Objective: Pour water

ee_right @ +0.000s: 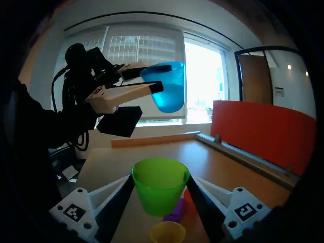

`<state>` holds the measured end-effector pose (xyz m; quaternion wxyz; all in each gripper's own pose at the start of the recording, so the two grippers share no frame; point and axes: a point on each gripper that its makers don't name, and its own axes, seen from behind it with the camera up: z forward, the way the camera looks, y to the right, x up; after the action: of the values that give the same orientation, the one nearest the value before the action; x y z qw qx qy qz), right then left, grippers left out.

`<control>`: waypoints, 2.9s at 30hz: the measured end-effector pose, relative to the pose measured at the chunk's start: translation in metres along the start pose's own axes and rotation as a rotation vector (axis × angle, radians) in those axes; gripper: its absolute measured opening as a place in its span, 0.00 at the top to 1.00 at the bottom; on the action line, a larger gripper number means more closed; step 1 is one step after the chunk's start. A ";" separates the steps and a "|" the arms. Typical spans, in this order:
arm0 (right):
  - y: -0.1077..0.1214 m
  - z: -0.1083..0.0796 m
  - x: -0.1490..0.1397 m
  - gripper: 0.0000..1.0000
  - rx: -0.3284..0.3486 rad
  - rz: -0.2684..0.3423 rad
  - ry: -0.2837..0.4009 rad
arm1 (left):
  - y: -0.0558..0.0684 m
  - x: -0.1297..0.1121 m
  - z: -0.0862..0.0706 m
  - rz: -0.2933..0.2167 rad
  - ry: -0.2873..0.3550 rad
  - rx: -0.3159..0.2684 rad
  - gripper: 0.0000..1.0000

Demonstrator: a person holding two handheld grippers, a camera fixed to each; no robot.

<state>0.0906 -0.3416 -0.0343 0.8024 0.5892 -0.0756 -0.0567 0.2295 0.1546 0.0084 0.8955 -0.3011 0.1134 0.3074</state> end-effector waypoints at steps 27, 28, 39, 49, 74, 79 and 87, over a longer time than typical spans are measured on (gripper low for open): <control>-0.010 0.014 0.001 0.08 0.027 0.003 0.010 | 0.002 -0.007 -0.004 0.075 -0.029 0.013 0.14; -0.010 0.014 0.001 0.08 0.027 0.002 0.010 | 0.003 -0.008 -0.004 0.075 -0.030 0.010 0.14; -0.010 0.017 0.002 0.08 0.030 0.001 0.012 | 0.005 -0.011 -0.004 0.081 -0.038 0.006 0.15; -0.012 0.020 0.003 0.08 0.036 0.000 0.017 | 0.007 -0.013 -0.004 0.096 -0.044 0.006 0.15; -0.013 0.026 0.007 0.08 0.046 -0.006 0.028 | 0.011 -0.017 -0.004 0.157 -0.060 0.008 0.15; -0.013 0.026 0.007 0.08 0.046 -0.005 0.030 | 0.012 -0.017 -0.005 0.171 -0.058 0.007 0.15; -0.013 0.026 0.008 0.08 0.047 -0.013 0.028 | 0.013 -0.018 -0.006 0.202 -0.059 0.006 0.15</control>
<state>0.0935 -0.3715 -0.0389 0.7891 0.6089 -0.0617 -0.0520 0.2070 0.1506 0.0046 0.8638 -0.2765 0.1178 0.4043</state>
